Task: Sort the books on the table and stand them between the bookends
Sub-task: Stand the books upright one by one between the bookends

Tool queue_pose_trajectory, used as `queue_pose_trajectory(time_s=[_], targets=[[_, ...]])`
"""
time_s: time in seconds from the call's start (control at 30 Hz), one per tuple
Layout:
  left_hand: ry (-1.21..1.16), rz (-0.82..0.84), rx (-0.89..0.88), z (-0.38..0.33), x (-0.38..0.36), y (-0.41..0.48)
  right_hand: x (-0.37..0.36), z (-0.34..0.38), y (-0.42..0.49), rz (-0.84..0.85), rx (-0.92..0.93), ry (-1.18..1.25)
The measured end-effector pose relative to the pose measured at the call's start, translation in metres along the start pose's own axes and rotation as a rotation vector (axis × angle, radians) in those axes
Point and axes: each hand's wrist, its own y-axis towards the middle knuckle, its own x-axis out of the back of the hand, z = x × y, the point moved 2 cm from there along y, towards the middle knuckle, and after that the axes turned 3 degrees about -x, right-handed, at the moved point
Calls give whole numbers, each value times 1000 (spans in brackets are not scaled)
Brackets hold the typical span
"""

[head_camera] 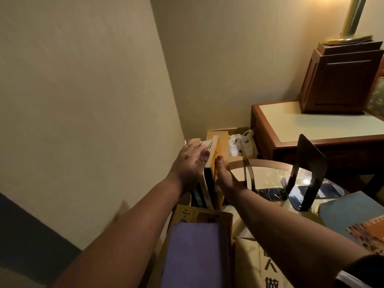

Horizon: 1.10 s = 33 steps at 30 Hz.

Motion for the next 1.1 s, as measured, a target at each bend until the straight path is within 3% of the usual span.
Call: queue_pose_trajectory(time_s=[0.17,0.27,0.47,0.67,0.9,1.1], targets=[[-66,-50,10,1,2,-4,-11,-14,0,83,-72,-42],[-78,14,1,0,4,-5,-18,-18,-2,91,-104,-50],[410,186,-202,14,16,-3,-15,-55,40,95,-72,-68],[364,121,-248,15,12,-2,-14,-11,-2,143,-71,-34],[337,121,-213,14,14,-3,14,-5,-45,251,-239,-389],[314,124,-180,9,13,-2,66,-11,-117,222,-16,-475]])
